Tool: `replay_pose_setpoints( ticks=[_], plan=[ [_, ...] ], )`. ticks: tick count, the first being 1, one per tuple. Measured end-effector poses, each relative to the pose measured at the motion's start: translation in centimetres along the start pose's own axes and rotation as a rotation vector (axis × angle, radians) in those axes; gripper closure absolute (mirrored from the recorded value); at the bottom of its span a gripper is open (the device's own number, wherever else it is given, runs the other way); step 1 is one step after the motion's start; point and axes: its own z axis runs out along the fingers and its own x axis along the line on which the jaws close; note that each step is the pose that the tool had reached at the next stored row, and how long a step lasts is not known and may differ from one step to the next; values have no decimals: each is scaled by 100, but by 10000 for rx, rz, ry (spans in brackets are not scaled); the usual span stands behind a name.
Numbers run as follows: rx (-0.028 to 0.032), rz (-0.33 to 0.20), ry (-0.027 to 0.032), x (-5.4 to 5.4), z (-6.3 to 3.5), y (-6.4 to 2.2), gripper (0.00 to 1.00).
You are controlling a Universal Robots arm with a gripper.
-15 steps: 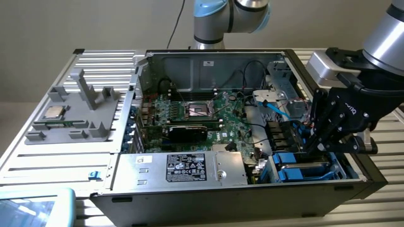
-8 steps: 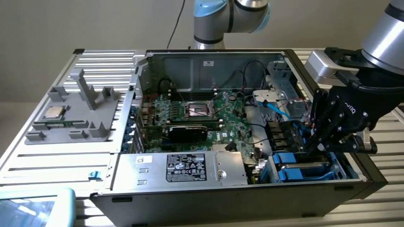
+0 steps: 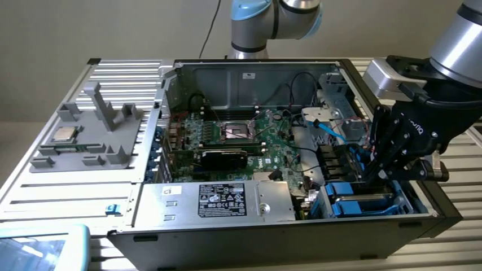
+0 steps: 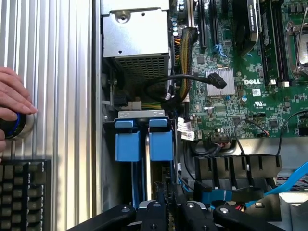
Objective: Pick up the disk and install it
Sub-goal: 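Insert the first disk wire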
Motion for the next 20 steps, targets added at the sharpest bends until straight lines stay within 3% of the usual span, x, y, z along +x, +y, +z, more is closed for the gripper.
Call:
replay_pose_setpoints(
  ticks=[20],
  plan=[
    [-17, 321, -36, -6, 54, -10, 84]
  ],
)
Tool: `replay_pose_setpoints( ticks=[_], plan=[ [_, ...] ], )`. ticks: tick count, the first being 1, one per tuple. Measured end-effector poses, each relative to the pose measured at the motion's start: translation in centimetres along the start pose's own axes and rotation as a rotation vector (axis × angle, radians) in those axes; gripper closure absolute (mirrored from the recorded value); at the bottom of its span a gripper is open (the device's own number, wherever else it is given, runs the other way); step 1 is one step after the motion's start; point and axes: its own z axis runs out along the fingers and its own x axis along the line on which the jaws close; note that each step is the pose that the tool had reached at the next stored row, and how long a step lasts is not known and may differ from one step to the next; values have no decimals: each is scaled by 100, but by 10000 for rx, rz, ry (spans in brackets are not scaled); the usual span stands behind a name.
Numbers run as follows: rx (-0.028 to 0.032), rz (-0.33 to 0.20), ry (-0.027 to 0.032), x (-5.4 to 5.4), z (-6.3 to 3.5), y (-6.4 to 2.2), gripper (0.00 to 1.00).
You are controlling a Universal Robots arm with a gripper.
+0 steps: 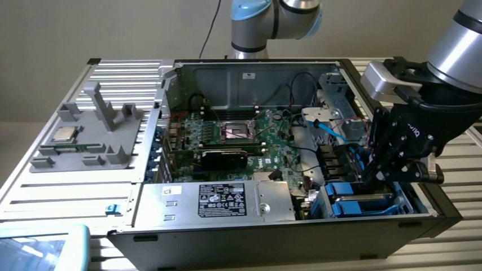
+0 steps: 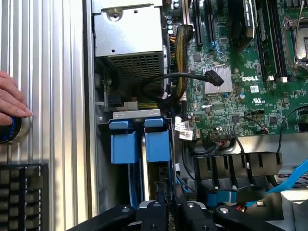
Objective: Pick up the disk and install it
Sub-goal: 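Insert the first disk wire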
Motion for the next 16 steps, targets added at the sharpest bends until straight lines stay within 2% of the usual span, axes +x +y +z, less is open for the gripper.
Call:
replay_pose_setpoints(
  ticks=[16],
  plan=[
    [-13, 175, -22, 4, 18, -24, 84]
  ],
)
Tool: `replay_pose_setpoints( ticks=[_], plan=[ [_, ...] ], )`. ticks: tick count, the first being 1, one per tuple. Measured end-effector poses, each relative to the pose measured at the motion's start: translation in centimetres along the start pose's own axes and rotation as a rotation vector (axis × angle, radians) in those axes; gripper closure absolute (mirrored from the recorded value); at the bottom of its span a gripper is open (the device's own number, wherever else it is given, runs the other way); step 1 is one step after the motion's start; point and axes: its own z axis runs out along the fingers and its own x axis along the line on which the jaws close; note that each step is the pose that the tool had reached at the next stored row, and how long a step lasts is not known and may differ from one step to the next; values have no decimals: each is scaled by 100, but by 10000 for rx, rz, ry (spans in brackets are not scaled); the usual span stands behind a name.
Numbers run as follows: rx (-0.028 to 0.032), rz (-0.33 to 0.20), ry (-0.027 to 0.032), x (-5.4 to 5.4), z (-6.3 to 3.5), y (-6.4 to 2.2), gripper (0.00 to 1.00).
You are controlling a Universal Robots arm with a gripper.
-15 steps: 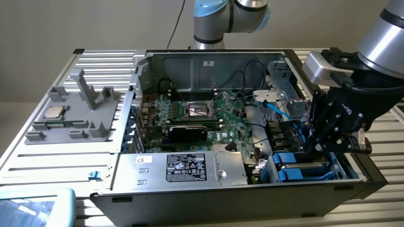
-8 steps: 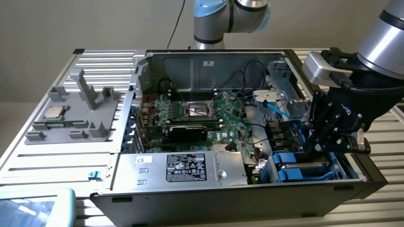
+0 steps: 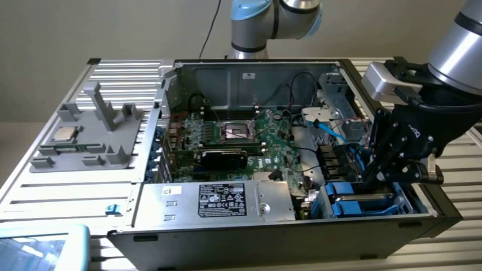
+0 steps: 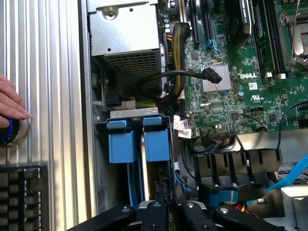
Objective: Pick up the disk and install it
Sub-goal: 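Insert the first disk wire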
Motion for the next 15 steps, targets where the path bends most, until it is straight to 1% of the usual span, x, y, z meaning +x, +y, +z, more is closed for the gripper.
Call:
replay_pose_setpoints(
  ticks=[15],
  plan=[
    [-3, 56, -7, 4, 22, -3, 84]
  ],
)
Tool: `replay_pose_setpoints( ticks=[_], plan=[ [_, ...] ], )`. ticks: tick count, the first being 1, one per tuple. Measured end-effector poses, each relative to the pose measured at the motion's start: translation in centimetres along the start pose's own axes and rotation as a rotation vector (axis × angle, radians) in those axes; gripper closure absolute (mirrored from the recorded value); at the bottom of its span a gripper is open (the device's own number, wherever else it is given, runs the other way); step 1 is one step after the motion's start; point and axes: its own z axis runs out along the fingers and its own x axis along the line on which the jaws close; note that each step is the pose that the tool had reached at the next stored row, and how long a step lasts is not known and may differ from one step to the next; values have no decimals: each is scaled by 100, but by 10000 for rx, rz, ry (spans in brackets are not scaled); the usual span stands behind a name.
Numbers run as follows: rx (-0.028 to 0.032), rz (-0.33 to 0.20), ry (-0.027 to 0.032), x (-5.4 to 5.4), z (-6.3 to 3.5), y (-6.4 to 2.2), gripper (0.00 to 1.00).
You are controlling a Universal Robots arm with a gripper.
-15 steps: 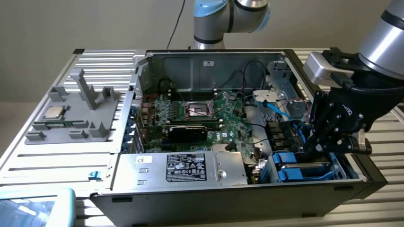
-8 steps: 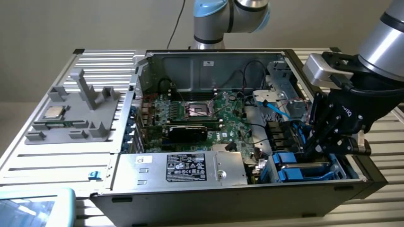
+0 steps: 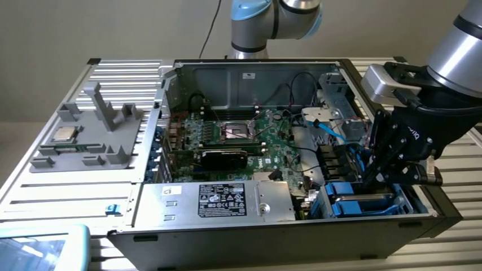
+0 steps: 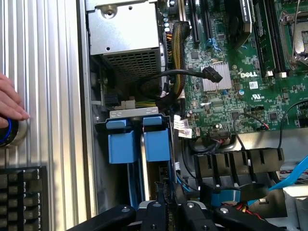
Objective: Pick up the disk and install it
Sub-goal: 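Insert the first disk wire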
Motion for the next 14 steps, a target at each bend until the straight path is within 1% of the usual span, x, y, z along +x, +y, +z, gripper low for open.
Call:
replay_pose_setpoints(
  ticks=[3, 4, 5, 6, 7, 9, 11, 14],
  plan=[
    [1, -1, -3, 1, -3, -1, 82],
    [1, -1, -1, 0, -14, 1, 76],
    [6, 0, 3, -2, -34, 4, 76],
    [17, 1, 12, -5, -62, 7, 76],
    [34, 4, 14, -6, -89, 11, 69],
    [59, 5, 25, -5, -149, 18, 69],
    [63, 8, 48, -1, -235, 24, 69],
    [63, 9, 49, 1, -372, -1, 69]
  ],
)
